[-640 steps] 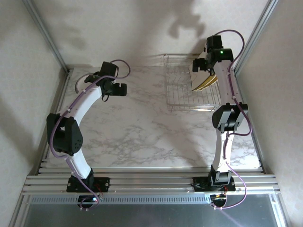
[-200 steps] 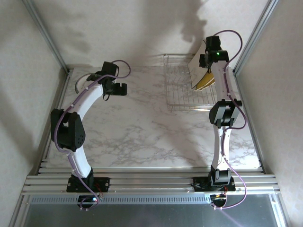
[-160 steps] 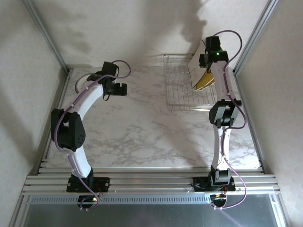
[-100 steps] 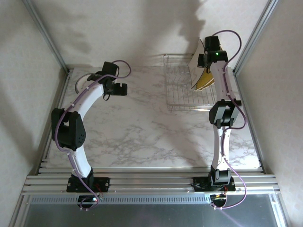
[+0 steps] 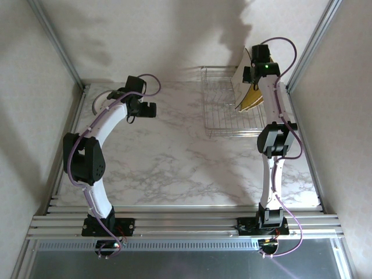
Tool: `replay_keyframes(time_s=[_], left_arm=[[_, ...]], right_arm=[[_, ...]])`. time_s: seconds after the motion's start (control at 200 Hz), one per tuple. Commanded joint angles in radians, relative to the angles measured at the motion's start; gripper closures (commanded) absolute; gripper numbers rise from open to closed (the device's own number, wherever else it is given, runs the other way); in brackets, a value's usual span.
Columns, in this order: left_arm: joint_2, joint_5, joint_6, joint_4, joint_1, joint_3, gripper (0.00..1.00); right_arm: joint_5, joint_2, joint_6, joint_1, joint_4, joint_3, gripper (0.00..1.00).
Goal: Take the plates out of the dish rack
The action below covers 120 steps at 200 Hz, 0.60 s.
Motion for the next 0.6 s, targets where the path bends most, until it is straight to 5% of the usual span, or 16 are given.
replay_keyframes(time_s=[0.0,0.596], left_arm=[[0.001,0.009,0.004,-0.009,0.006,0.015,0.00],[-0.042,0.023,-0.005,0.000,-0.003,-0.035,0.00]], right_arm=[[0.019,-0.084,-0.014,0.010,-0.008,-0.033,1.00],[0.087,-0.279,-0.055,0.011,-0.034,-0.136,1.00]])
